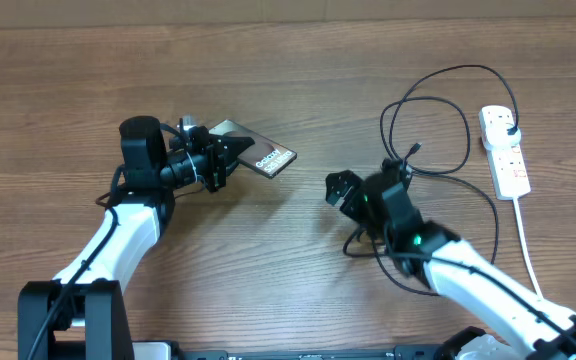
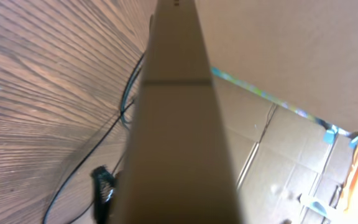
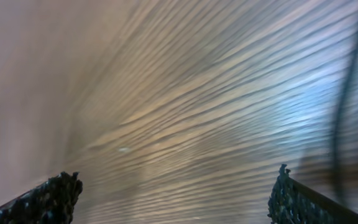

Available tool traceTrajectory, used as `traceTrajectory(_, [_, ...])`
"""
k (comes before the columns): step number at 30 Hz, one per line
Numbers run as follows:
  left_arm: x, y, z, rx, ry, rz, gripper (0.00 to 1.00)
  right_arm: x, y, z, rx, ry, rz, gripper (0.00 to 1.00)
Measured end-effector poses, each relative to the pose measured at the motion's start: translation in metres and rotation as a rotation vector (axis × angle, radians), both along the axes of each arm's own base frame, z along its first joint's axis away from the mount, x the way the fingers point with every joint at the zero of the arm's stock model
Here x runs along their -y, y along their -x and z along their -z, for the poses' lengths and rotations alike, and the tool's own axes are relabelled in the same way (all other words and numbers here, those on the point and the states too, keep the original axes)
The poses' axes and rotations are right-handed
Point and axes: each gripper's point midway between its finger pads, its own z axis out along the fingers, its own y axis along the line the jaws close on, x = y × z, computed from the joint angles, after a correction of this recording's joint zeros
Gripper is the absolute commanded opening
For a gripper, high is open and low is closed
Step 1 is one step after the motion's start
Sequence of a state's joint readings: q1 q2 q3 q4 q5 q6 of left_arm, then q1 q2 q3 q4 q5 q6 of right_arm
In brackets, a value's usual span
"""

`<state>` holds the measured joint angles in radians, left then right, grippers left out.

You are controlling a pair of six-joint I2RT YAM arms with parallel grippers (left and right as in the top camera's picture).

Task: Plug charger to phone and switch on socket
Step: 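Hold the phone with the left gripper and move the right gripper toward the cable, then lower the right gripper over the black cable near its USB-C plug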

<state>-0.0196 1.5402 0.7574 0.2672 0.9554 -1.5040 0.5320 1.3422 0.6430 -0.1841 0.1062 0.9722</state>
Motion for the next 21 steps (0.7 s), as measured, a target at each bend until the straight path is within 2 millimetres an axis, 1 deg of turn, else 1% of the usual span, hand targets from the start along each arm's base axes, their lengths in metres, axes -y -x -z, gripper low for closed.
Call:
traceTrajectory(2, [0.002, -0.004, -0.002, 0.006, 0.009, 0.016, 0.04, 0.011, -0.008, -0.017, -0.02, 0.06, 0.015, 1.0])
traceTrajectory(5, [0.006, -0.014, 0.002, -0.006, 0.03, 0.054, 0.04, 0.031, -0.023, -0.046, -0.018, 0.115, 0.065, 1.0])
traceTrajectory(7, [0.01, -0.022, 0.006, -0.021, 0.049, 0.085, 0.04, 0.046, -0.031, -0.061, -0.016, 0.136, 0.107, 1.0])
traceTrajectory(8, [0.014, -0.027, 0.008, -0.028, 0.06, 0.111, 0.04, 0.054, -0.033, -0.064, -0.02, 0.145, 0.127, 1.0])
traceTrajectory(11, [0.027, -0.045, 0.01, -0.008, 0.095, 0.191, 0.04, 0.076, -0.038, -0.067, -0.031, 0.158, 0.18, 1.0])
traceTrajectory(14, [0.05, -0.053, 0.008, 0.029, 0.131, 0.304, 0.04, 0.091, -0.039, -0.065, -0.046, 0.168, 0.208, 1.0])
traceTrajectory(15, [0.059, -0.053, 0.007, 0.033, 0.142, 0.34, 0.04, 0.095, -0.04, -0.065, -0.047, 0.17, 0.215, 1.0])
traceTrajectory(16, [0.067, -0.05, 0.008, 0.031, 0.151, 0.373, 0.04, 0.095, -0.041, -0.066, -0.043, 0.17, 0.217, 0.96])
traceTrajectory(18, [0.078, -0.043, 0.01, 0.021, 0.166, 0.423, 0.04, 0.094, -0.044, -0.068, -0.027, 0.169, 0.211, 0.86])
traceTrajectory(20, [0.088, -0.035, 0.013, 0.011, 0.176, 0.462, 0.04, 0.093, -0.046, -0.067, -0.021, 0.17, 0.207, 0.81])
traceTrajectory(21, [0.091, -0.032, 0.014, 0.009, 0.18, 0.476, 0.04, 0.093, -0.047, -0.063, -0.03, 0.177, 0.205, 0.79])
